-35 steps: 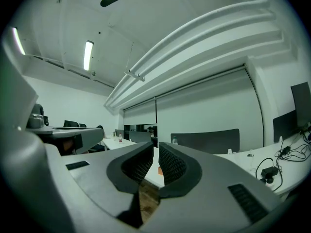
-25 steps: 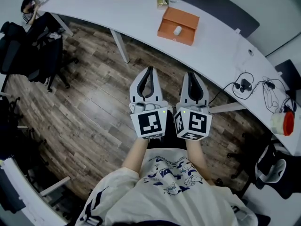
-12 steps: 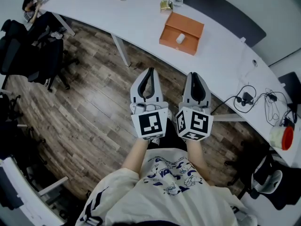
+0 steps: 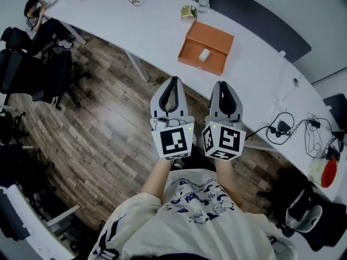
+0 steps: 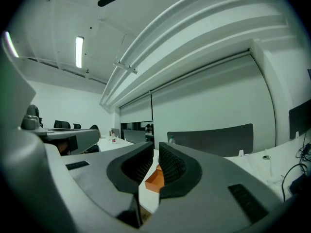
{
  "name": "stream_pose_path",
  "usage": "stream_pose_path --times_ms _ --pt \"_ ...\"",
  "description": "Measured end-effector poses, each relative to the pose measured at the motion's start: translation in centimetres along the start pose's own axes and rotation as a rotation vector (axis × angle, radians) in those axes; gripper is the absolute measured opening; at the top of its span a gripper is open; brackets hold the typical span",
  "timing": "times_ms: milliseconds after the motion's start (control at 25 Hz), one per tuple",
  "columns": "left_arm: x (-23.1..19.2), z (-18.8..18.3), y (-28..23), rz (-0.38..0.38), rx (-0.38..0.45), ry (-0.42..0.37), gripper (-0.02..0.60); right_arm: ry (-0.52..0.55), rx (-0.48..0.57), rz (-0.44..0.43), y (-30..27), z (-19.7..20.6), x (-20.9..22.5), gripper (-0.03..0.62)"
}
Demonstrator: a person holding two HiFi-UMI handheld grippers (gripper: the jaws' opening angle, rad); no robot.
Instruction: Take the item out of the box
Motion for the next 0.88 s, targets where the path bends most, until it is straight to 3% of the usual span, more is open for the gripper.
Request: stream_pose_path --times_ms 520,880 --pt "2.7 0.5 -10.2 -0.014 -0.004 0.005 0.018 -0.017 -0.002 -0.001 -8.8 -0.7 6.3 0.054" --pt "3.5 1.7 -13.8 -0.03 -0.05 -0.001 0.018 -0.027 -0.028 -0.014 -12.6 -0.1 8.6 0.054"
Point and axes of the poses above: the fingertips, and each gripper's own axes: y backward along the fingers, x to its right, z out of its underside, the point moved 6 cm from there along y, backward along the fingers, and after that the axes turned 4 degrees about z, right-handed, at the moved point
